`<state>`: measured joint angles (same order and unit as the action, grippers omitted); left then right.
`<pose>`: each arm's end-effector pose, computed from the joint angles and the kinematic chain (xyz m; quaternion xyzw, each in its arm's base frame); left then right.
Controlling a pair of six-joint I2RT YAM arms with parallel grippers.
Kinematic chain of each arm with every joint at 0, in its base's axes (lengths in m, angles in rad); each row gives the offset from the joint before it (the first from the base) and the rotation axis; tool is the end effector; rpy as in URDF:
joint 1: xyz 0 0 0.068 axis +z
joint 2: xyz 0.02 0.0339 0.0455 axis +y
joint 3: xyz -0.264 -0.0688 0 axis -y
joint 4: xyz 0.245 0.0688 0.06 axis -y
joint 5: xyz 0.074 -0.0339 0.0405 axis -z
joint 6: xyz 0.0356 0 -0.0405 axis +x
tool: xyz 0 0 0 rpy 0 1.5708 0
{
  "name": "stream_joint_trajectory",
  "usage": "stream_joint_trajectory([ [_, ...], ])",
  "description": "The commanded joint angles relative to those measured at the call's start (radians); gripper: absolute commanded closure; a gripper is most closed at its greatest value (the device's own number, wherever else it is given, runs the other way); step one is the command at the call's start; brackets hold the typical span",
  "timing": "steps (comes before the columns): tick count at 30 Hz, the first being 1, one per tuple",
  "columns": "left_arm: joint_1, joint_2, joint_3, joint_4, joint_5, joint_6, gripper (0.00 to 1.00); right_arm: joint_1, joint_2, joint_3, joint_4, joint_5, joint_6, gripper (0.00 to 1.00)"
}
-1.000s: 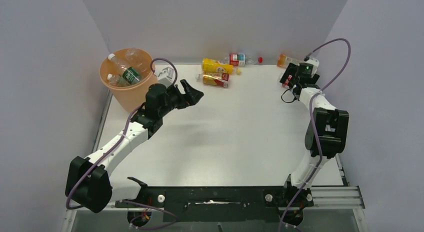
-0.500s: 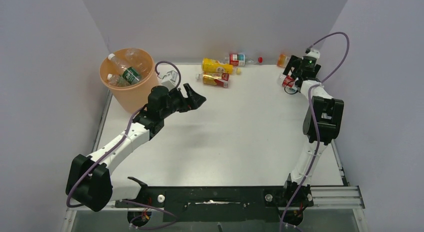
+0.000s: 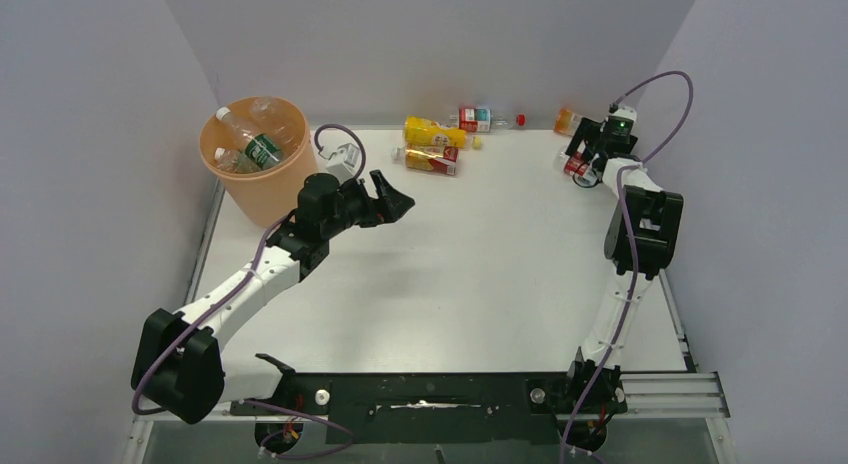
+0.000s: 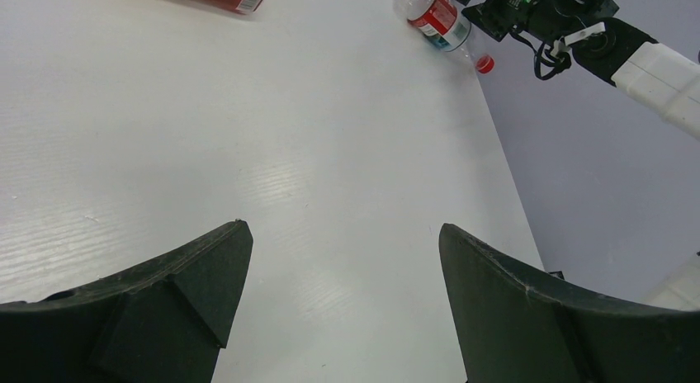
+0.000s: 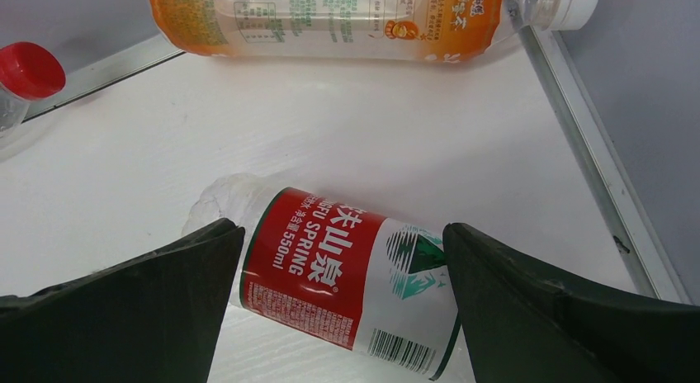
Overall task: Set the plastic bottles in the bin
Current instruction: Pick up the plastic bottle at the center of the board.
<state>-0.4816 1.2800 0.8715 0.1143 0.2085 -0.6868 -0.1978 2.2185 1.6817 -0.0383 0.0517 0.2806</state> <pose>0.2599 -0.1442 0.2926 -0.0201 0.8009 -0.3965 0.4482 0.5021 -0.1025 0.1907 0.2201 0.8504 -0.0029 0.4779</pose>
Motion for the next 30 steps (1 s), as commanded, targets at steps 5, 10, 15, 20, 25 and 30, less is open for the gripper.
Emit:
stream_joint_trajectory([
  [5, -0.005, -0.077, -0.028, 0.023, 0.013, 0.009, 0.15, 0.007, -0.111, -0.118, 0.046, -0.091, 0.049, 0.02],
  [10, -0.005, -0.11, -0.046, 0.007, 0.012, 0.007, 0.15, 0.043, -0.192, -0.227, 0.045, -0.091, 0.038, 0.02],
  [15, -0.015, -0.147, -0.065, -0.007, -0.001, -0.001, 0.15, 0.128, -0.407, -0.412, 0.053, -0.037, -0.003, 0.02],
  [20, -0.031, -0.169, -0.079, -0.018, -0.01, -0.008, 0.15, 0.205, -0.573, -0.514, 0.021, -0.008, -0.014, 0.02],
  [25, -0.063, -0.19, -0.082, -0.044, -0.038, -0.009, 0.15, 0.216, -0.661, -0.577, -0.001, -0.014, -0.009, 0.02],
  [30, -0.11, -0.181, -0.085, -0.075, -0.06, -0.023, 0.15, 0.225, -0.691, -0.645, -0.034, -0.022, -0.038, 0.02],
])
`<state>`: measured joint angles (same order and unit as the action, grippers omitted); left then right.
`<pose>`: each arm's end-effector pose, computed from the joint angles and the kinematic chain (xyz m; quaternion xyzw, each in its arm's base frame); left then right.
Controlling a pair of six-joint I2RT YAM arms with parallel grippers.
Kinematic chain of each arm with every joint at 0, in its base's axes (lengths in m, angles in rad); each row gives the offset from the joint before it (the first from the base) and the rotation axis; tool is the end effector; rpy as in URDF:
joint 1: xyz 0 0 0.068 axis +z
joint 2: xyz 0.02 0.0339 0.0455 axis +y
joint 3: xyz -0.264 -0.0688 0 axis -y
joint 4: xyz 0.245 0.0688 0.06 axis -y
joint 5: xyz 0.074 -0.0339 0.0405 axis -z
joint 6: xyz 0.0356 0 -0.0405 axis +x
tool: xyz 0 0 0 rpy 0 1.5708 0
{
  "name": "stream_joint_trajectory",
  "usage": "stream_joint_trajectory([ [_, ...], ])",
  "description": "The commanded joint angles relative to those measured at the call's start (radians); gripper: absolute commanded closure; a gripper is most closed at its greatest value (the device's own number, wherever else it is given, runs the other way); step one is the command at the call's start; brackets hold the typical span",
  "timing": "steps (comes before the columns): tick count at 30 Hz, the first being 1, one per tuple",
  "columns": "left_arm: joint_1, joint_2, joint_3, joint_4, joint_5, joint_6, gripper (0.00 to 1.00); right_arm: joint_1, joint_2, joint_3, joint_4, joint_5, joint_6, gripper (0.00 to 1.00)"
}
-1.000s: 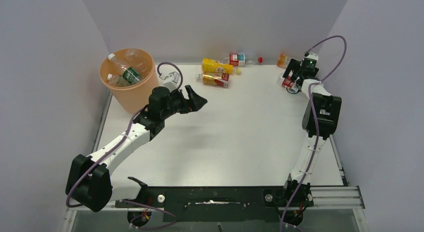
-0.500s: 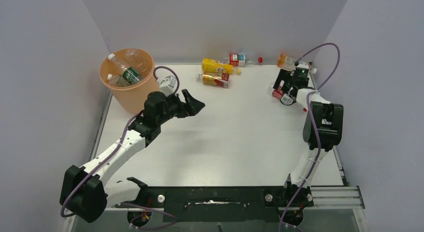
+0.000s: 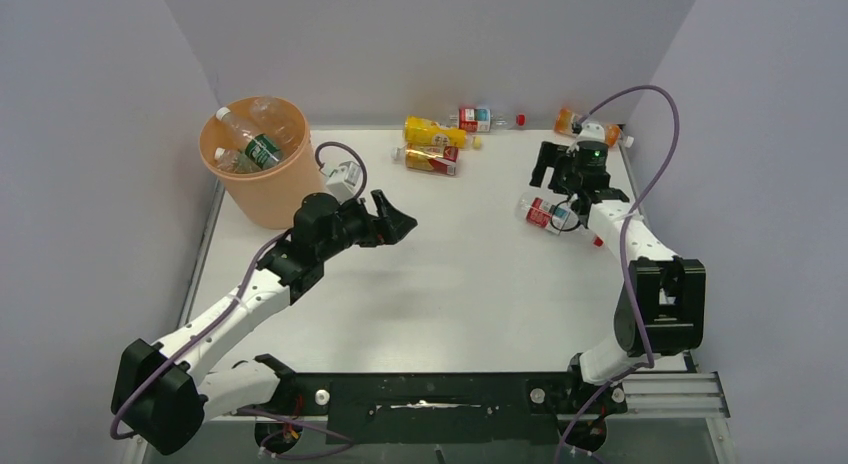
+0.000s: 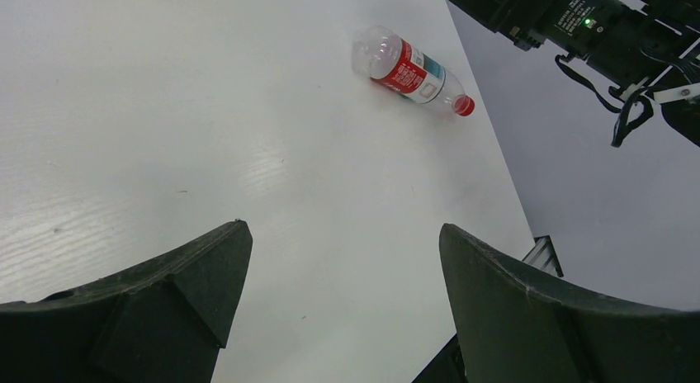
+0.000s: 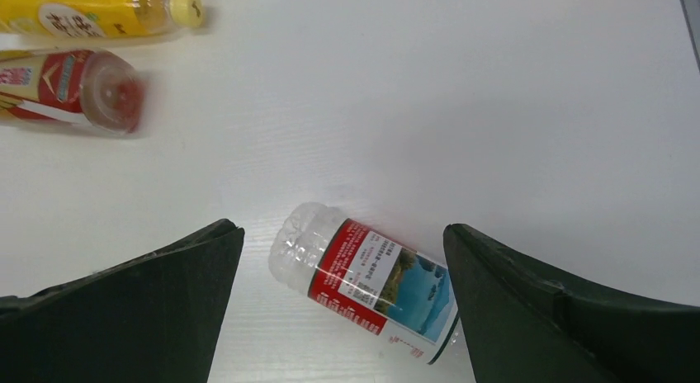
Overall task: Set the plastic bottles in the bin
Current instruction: Pick up the plastic bottle at the center of the board.
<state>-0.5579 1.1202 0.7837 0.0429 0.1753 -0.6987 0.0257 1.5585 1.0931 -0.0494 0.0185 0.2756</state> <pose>0.2177 -0.1432 0.2953 -0.0042 0.8015 -0.4059 0.4391 0.3579 0.0085 0.2672 0.1123 0.8565 0.0677 0.4993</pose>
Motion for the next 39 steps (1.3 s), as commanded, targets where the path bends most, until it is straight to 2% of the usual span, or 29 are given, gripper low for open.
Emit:
stream_joint_trajectory([
  [1, -0.049, -0.023, 0.001, -0.01, -0.035, -0.014, 0.15, 0.011, -0.049, -0.084, -0.027, 0.019, -0.034, 0.02],
  [7, -0.118, -0.017, -0.003, -0.017, -0.081, -0.025, 0.15, 0.108, -0.169, -0.234, -0.058, 0.158, -0.041, 0.02],
  [10, -0.143, -0.001, 0.006, -0.014, -0.09, -0.029, 0.15, 0.122, -0.202, -0.26, -0.069, 0.236, -0.055, 0.02],
  [16, -0.208, 0.016, 0.047, -0.049, -0.138, -0.018, 0.15, 0.123, -0.234, -0.249, -0.047, 0.295, -0.07, 0.02],
  [20, -0.22, 0.025, 0.053, -0.052, -0.141, -0.022, 0.15, 0.123, -0.196, -0.215, -0.036, 0.245, -0.1, 0.02],
  [23, -0.232, 0.022, 0.053, -0.052, -0.153, -0.024, 0.15, 0.121, -0.174, -0.213, -0.018, 0.087, -0.133, 0.02],
  [25, -0.239, 0.018, 0.05, -0.052, -0.16, -0.026, 0.15, 0.123, -0.147, -0.214, -0.017, 0.043, -0.152, 0.02],
  [39, -0.261, 0.023, 0.053, -0.069, -0.179, -0.026, 0.15, 0.12, 0.006, -0.15, -0.022, 0.058, -0.189, 0.02],
])
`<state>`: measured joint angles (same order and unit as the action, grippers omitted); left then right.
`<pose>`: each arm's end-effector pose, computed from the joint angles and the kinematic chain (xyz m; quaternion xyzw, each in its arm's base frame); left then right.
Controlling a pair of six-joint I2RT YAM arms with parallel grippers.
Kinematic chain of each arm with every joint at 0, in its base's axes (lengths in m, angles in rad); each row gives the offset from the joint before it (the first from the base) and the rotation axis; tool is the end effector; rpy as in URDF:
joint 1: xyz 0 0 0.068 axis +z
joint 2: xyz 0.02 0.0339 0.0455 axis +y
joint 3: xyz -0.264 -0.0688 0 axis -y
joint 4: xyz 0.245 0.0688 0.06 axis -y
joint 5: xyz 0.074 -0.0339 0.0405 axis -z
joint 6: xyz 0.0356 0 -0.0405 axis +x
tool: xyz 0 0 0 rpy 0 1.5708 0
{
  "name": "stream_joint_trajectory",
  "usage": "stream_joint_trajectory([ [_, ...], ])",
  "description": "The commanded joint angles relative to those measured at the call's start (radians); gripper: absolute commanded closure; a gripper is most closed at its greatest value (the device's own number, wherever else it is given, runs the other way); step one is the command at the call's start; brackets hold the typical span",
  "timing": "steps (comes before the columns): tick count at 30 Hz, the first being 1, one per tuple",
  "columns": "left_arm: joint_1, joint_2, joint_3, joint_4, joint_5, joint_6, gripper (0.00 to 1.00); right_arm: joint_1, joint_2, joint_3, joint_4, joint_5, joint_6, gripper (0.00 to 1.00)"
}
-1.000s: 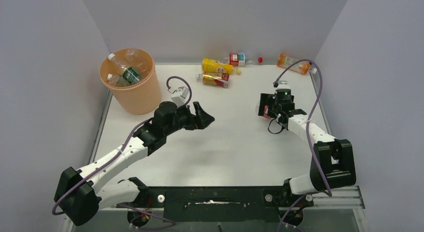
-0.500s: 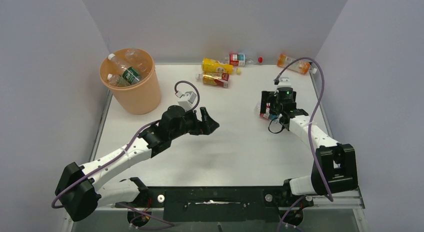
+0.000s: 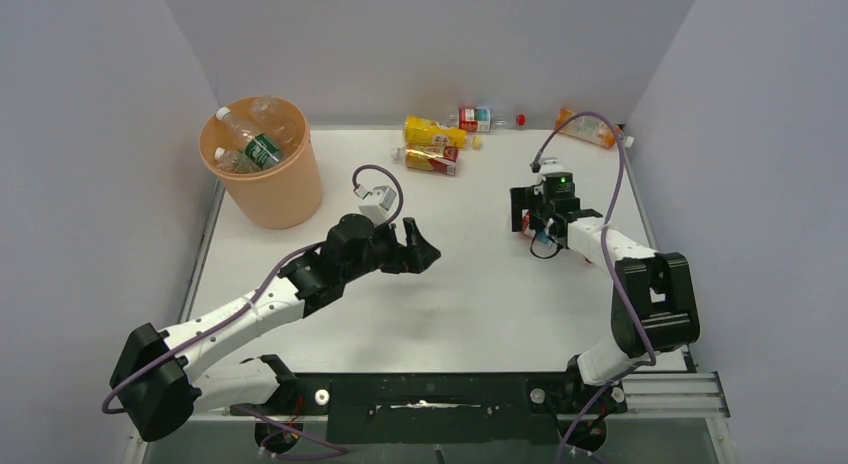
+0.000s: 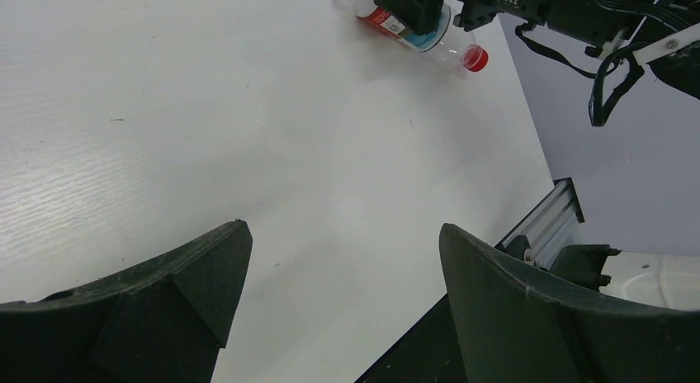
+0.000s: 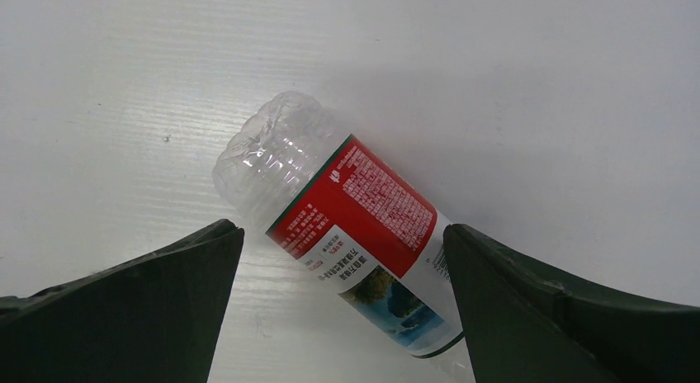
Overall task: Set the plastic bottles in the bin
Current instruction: Pick up the plastic bottle at the center of the board.
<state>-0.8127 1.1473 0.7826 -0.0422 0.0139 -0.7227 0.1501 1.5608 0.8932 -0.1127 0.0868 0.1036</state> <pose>0.1801 -0.1909 0.2795 0.0414 0.8344 -0.3859 0.3914 0.3215 0.0455 0.1959 -0.0047 0.9222 0.0089 0.3866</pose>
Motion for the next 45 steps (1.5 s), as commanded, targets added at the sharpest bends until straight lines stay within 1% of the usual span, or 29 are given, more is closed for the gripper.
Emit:
stream_joint_trajectory([
  [1, -0.006, -0.003, 0.054, 0.017, -0.017, -0.002, 0.15, -0.004, 0.007, 0.049, 0.04, -0.01, -0.013, 0.02],
  [11, -0.021, 0.0, 0.066, 0.01, -0.03, -0.006, 0.15, -0.004, 0.039, 0.063, -0.035, 0.078, 0.063, 0.02],
  [20, -0.046, 0.005, 0.093, -0.024, -0.062, 0.005, 0.15, -0.003, 0.072, 0.159, -0.174, 0.149, 0.096, 0.02],
  [24, -0.05, 0.013, 0.097, -0.022, -0.066, 0.003, 0.15, 0.003, 0.1, 0.18, -0.226, 0.153, 0.091, 0.02],
  [33, -0.052, 0.044, 0.141, -0.047, -0.065, 0.02, 0.15, 0.003, 0.167, 0.191, -0.269, 0.126, 0.127, 0.02],
  [35, -0.052, 0.048, 0.146, -0.052, -0.067, 0.024, 0.15, 0.004, 0.171, 0.192, -0.273, 0.121, 0.143, 0.01],
  [37, -0.052, 0.051, 0.151, -0.054, -0.065, 0.027, 0.15, 0.003, 0.176, 0.195, -0.278, 0.105, 0.152, 0.08],
  [39, -0.051, 0.052, 0.153, -0.056, -0.06, 0.026, 0.15, 0.005, 0.172, 0.192, -0.277, 0.085, 0.159, 0.2],
  [43, -0.052, 0.052, 0.153, -0.057, -0.047, 0.025, 0.15, 0.004, 0.154, 0.184, -0.276, 0.048, 0.168, 0.39],
  [45, -0.052, 0.053, 0.152, -0.055, -0.038, 0.026, 0.15, 0.005, 0.14, 0.18, -0.277, 0.025, 0.172, 0.51],
])
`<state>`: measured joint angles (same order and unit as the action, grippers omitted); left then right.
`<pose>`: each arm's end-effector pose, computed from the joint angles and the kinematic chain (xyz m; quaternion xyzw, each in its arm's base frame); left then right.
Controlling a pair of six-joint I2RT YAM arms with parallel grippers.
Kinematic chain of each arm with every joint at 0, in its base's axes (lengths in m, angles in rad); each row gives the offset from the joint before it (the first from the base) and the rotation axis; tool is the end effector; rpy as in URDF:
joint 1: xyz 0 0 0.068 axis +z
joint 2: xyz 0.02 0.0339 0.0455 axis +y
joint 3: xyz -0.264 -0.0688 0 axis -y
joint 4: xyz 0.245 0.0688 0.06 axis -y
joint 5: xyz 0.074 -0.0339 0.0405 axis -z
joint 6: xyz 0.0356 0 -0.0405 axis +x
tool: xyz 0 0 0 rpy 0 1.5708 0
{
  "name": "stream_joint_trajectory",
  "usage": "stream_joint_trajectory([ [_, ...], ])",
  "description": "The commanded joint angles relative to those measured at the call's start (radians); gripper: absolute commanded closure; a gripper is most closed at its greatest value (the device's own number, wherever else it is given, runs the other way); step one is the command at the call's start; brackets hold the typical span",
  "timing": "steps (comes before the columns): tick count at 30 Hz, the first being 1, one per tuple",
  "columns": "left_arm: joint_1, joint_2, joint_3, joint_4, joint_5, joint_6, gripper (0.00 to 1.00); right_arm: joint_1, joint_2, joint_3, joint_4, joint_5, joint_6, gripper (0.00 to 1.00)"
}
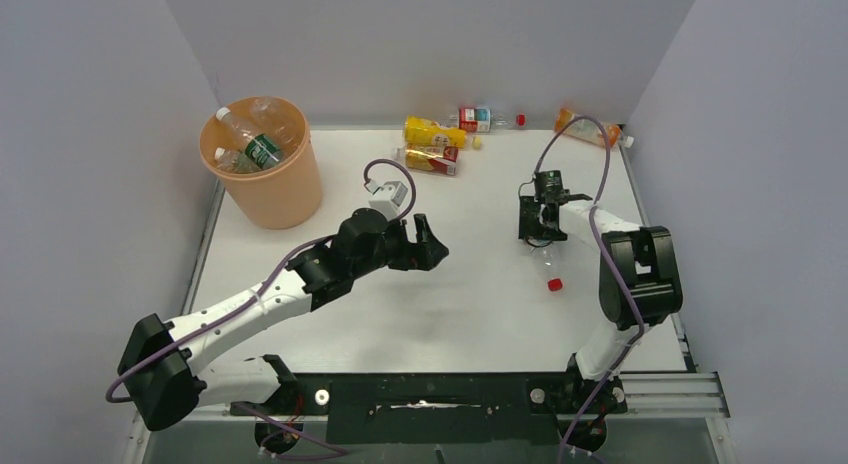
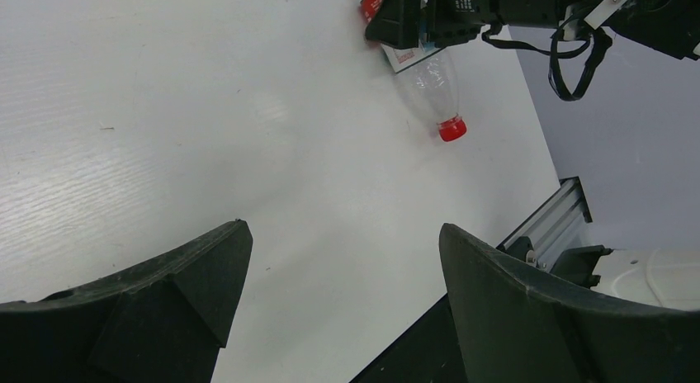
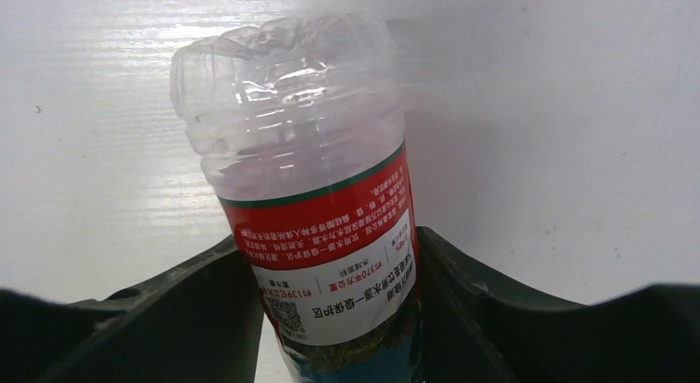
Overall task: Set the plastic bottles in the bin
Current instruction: Pick up the plastic bottle at the center of the board.
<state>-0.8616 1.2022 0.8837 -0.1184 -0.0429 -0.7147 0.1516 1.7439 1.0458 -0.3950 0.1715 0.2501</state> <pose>0.1806 -0.2082 0.2937 0.0504 0.8419 -0.3680 0.3915 0.3389 0.0456 0.1652 0.0679 0.9659 -0.0345 0.2476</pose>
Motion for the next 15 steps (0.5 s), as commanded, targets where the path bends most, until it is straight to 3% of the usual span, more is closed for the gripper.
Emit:
stream_joint_trajectory([
  [1, -0.003, 0.0, 0.052, 0.021, 0.026, 0.018, 0.15, 0.003, -0.052, 0.025, 0.005, -0.073, 0.029, 0.56],
  [7, -0.002, 0.007, 0.07, 0.019, 0.061, 0.019, 0.15, 0.045, -0.175, -0.04, 0.054, -0.164, 0.066, 0.6],
  [15, -0.007, 0.05, 0.069, 0.083, 0.131, -0.008, 0.15, 0.156, -0.49, -0.296, 0.247, -0.379, 0.187, 0.57],
])
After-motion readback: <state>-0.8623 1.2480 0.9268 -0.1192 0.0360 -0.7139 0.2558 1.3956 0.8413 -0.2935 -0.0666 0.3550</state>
